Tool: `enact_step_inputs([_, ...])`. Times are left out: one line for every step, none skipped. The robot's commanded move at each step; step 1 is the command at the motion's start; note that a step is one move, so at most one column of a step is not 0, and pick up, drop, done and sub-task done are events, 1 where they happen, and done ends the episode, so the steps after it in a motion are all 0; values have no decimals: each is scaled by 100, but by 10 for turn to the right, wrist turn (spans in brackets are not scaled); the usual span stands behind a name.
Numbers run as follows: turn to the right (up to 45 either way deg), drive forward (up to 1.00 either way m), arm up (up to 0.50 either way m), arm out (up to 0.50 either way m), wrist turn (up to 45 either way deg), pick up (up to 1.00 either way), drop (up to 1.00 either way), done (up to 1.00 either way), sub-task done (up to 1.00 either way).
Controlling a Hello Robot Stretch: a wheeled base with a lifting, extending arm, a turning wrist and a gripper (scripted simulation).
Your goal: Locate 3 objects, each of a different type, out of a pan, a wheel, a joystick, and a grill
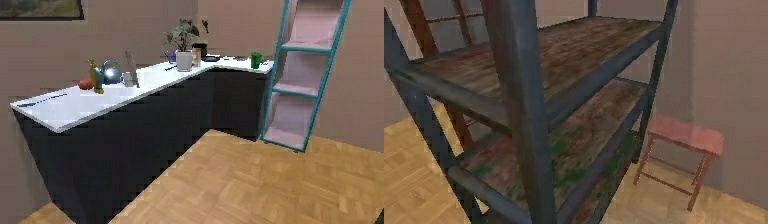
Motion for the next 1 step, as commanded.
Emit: enact_step_inputs([330, 0, 0, 0, 0, 0, 0, 0, 0])
